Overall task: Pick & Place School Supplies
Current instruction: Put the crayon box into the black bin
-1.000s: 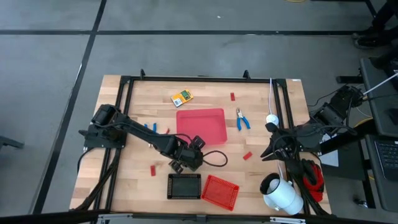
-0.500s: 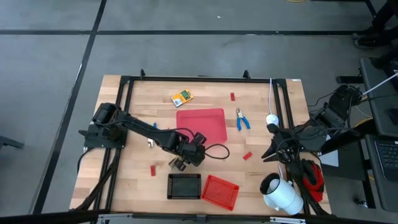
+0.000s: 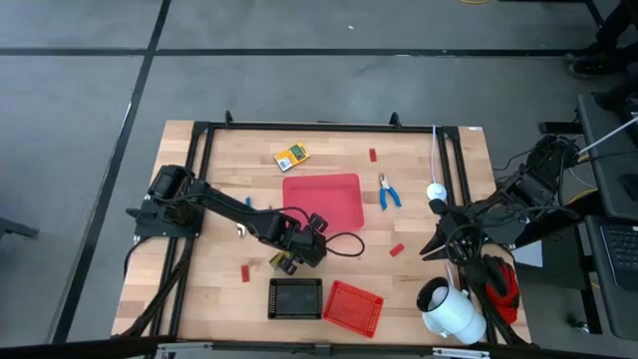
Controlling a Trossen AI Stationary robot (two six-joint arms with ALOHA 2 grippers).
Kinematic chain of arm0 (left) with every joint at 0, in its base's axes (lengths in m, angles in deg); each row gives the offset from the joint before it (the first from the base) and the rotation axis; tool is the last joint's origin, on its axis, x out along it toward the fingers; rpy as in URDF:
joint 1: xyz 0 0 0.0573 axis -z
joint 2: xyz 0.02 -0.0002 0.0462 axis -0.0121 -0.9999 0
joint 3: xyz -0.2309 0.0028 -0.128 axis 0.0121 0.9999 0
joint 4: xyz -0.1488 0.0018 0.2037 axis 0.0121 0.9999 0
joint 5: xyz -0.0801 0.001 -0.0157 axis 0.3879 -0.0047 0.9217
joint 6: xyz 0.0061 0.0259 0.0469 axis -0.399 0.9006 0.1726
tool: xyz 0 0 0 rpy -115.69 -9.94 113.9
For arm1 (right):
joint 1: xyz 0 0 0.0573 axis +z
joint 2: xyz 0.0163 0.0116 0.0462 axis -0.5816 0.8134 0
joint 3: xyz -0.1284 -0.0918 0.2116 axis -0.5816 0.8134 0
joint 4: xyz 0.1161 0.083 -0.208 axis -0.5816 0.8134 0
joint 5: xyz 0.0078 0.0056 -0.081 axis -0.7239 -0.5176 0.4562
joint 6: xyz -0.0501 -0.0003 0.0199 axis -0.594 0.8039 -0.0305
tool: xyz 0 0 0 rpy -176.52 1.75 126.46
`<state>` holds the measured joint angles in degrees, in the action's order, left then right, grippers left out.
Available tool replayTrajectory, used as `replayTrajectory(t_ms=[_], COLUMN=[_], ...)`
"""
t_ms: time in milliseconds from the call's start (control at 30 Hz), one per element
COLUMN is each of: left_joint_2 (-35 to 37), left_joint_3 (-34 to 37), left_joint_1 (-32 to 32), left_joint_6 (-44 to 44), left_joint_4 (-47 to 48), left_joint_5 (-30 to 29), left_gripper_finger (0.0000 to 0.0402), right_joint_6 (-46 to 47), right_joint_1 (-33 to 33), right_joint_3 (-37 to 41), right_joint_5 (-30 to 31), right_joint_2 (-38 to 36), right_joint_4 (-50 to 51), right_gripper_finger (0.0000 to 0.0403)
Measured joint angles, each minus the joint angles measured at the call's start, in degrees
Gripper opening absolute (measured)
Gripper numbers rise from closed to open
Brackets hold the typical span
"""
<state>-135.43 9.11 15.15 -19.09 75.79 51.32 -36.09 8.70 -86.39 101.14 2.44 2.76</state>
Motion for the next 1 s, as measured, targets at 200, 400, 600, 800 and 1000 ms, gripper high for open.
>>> replayTrajectory(t_ms=[200,400,600,800,1000], left_joint_2=[0.0,0.0,0.0,0.1,2.7], left_joint_3=[0.4,1.7,1.7,1.6,-3.3], left_joint_1=[-0.7,-1.1,-1.1,-1.1,-1.0], left_joint_6=[-0.9,-2.0,-2.9,-2.5,-0.9], left_joint_4=[-0.7,-2.5,-3.1,-4.4,1.3], left_joint_5=[1.7,2.5,2.3,1.6,-2.0], left_gripper_finger=[0.0099,0.0046,0.0013,0.0016,0.0012], right_joint_6=[0.9,0.9,0.9,0.9,1.3], right_joint_1=[0.4,0.6,0.6,0.6,0.6], right_joint_3=[0.0,0.0,0.0,0.0,0.0], right_joint_5=[0.0,0.0,0.0,0.0,0.0], right_joint_2=[0.0,0.0,0.0,0.0,0.0], right_joint_4=[0.0,-0.7,-0.7,-0.9,-0.9], right_gripper_finger=[0.0062,0.0062,0.0062,0.0062,0.0062])
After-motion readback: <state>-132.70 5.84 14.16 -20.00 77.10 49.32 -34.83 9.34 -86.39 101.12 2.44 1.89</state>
